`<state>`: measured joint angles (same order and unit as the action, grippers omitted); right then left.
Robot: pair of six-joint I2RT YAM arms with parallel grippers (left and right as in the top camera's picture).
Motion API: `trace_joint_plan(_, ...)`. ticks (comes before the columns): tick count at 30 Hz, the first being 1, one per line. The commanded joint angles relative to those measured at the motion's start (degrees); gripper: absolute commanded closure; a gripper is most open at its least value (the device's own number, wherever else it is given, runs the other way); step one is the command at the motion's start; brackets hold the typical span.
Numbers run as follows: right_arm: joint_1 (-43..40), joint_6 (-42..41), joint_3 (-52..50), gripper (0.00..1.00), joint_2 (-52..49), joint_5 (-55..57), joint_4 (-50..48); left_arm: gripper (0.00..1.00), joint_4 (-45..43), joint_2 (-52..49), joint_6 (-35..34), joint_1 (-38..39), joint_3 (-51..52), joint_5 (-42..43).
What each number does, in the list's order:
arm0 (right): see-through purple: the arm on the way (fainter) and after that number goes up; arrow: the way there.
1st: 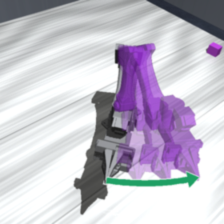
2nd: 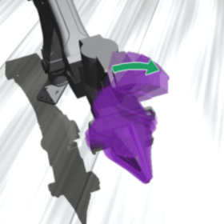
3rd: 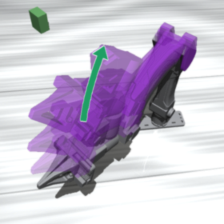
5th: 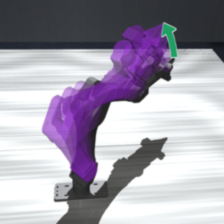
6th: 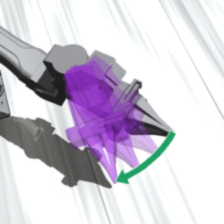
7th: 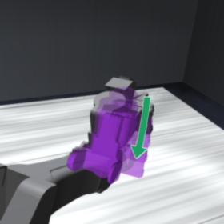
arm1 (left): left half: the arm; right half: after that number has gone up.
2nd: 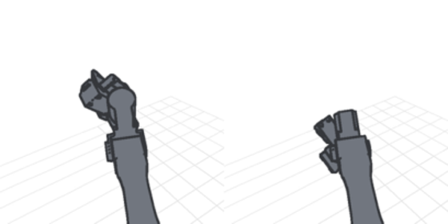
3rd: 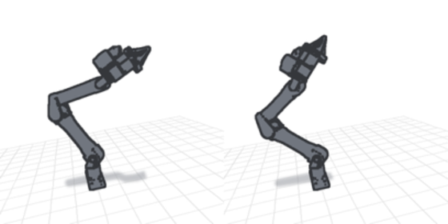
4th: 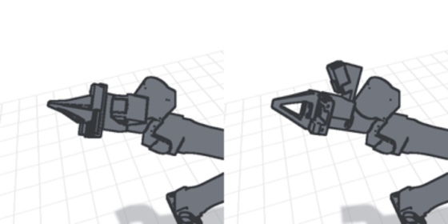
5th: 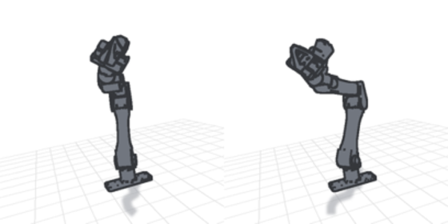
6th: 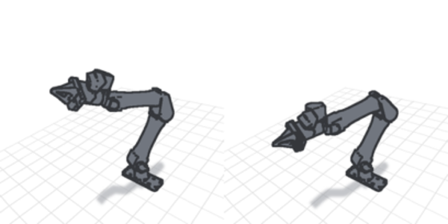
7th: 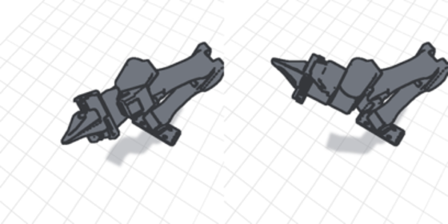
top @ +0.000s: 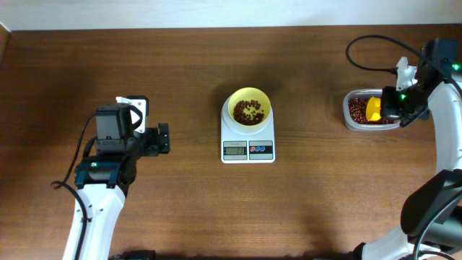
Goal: Scoop item into bowl and weigh 50g on scale
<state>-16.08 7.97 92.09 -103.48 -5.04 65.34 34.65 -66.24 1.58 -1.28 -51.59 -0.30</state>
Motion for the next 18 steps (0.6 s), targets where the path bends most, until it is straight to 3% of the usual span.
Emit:
trace_joint_plan(1,0.44,0.39,0.7,0.96,-1.77,-2.03,-0.22,0.01,-0.07,-0.31,0.87,-0.28,0.15,-0.39)
trace_joint_plan(11,0.31,0.37,0.7,0.96,-1.9,-13.4,-0.33,0.01,-0.07,-0.31,0.87,-0.28,0.15,-0.39)
trace_joint_plan(18,-0.26,0.17,0.7,0.96,-1.9,-14.56,0.26,0.01,-0.07,-0.31,0.87,-0.28,0.15,-0.39)
